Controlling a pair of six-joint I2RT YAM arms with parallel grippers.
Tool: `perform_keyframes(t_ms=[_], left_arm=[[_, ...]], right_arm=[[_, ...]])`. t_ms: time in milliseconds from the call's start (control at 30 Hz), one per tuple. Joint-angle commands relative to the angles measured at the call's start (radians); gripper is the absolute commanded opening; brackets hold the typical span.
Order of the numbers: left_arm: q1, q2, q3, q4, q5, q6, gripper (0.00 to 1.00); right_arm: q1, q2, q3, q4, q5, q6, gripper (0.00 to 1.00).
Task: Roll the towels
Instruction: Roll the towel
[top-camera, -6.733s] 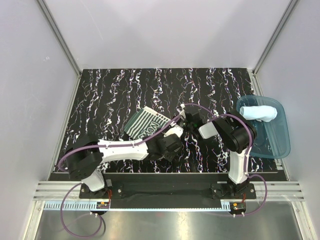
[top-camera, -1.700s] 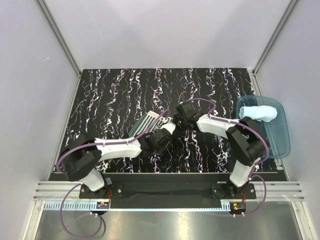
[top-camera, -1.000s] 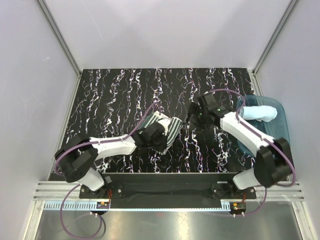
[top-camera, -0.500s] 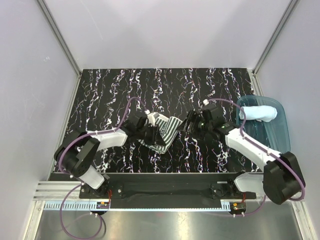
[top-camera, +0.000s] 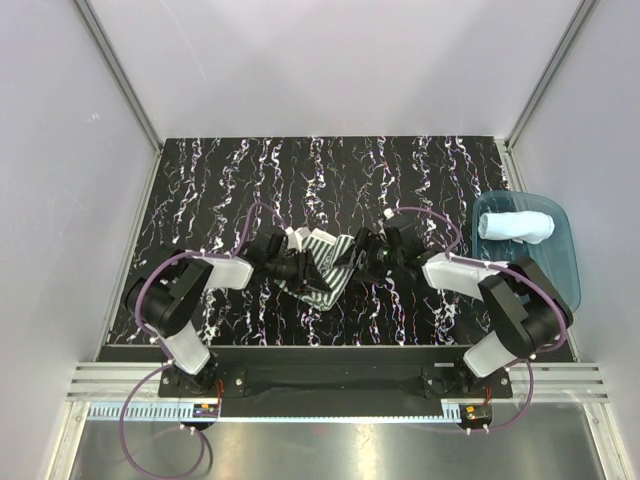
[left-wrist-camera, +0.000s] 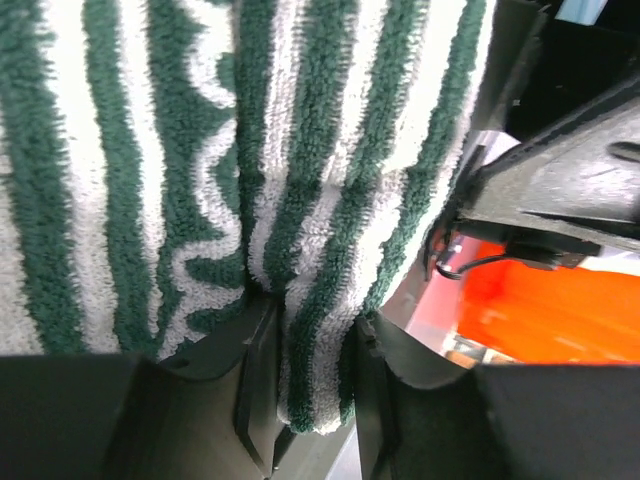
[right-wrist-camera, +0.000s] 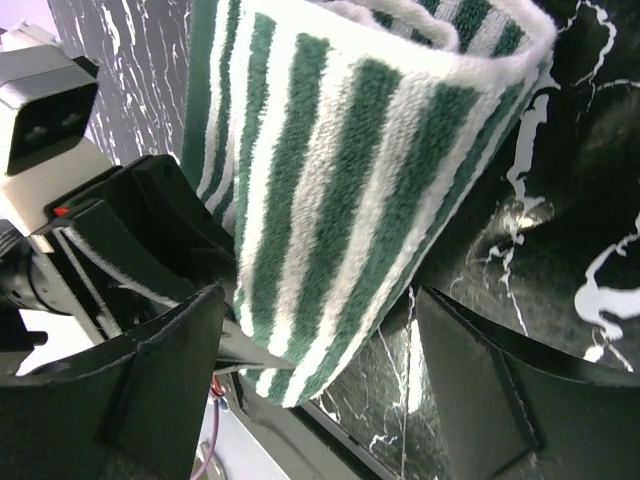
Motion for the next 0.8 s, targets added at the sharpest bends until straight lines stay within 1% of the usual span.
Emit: perform_keyframes(t_ms=[0, 33, 67, 167, 200, 367, 400, 467, 500, 533, 567, 600, 667, 733, 767], left_arm=[[0.014, 0.025, -0.018, 0.042, 0.062, -0.041, 0.33], [0.017, 0.027, -0.018, 0.045, 0.062, -0.045, 0.35], [0.023, 0.028, -0.018, 0.046, 0.066, -0.048, 0.35], [0.040, 0.045, -0.005, 0.030, 0.063, -0.054, 0.39], [0.046, 0.051, 0.008, -0.007, 0.059, -0.045, 0.39], [0.072, 0.097, 0.025, -0.033, 0.077, -0.052, 0.43], [0.075, 0.099, 0.023, -0.027, 0.080, -0.055, 0.45], [0.077, 0.094, 0.023, -0.024, 0.079, -0.058, 0.48], [0.077, 0.088, 0.023, -0.033, 0.077, -0.054, 0.52], [0.077, 0.082, 0.025, -0.042, 0.071, -0.048, 0.54], [0.077, 0.062, 0.034, -0.059, 0.053, -0.040, 0.57], [0.077, 0.050, 0.043, -0.122, 0.034, -0.008, 0.61], [0.077, 0.010, 0.063, -0.197, -0.031, 0.029, 0.64], [0.075, -0.019, 0.088, -0.288, -0.088, 0.072, 0.68], [0.075, -0.050, 0.095, -0.315, -0.107, 0.084, 0.69]], right_arm=[[0.012, 0.034, 0.023, 0.091, -0.015, 0.013, 0.83], [0.012, 0.039, 0.023, 0.096, -0.015, 0.012, 0.82], [0.012, 0.048, 0.023, 0.105, -0.013, 0.010, 0.76], [0.011, 0.090, 0.020, 0.143, -0.024, 0.007, 0.71], [0.012, 0.111, 0.021, 0.152, -0.027, 0.006, 0.68], [0.013, 0.160, 0.021, 0.209, -0.038, 0.013, 0.65], [0.015, 0.169, 0.023, 0.211, -0.039, 0.013, 0.63], [0.016, 0.179, 0.033, 0.209, -0.038, 0.009, 0.52], [0.016, 0.188, 0.039, 0.205, -0.038, 0.006, 0.48], [0.016, 0.191, 0.046, 0.194, -0.035, 0.004, 0.42], [0.015, 0.194, 0.061, 0.166, -0.032, 0.003, 0.38], [0.019, 0.197, 0.072, 0.143, -0.023, -0.005, 0.34], [0.022, 0.200, 0.105, 0.064, -0.009, -0.019, 0.28], [0.025, 0.194, 0.124, 0.009, 0.010, -0.026, 0.25], [0.028, 0.192, 0.148, -0.059, 0.017, -0.040, 0.24]])
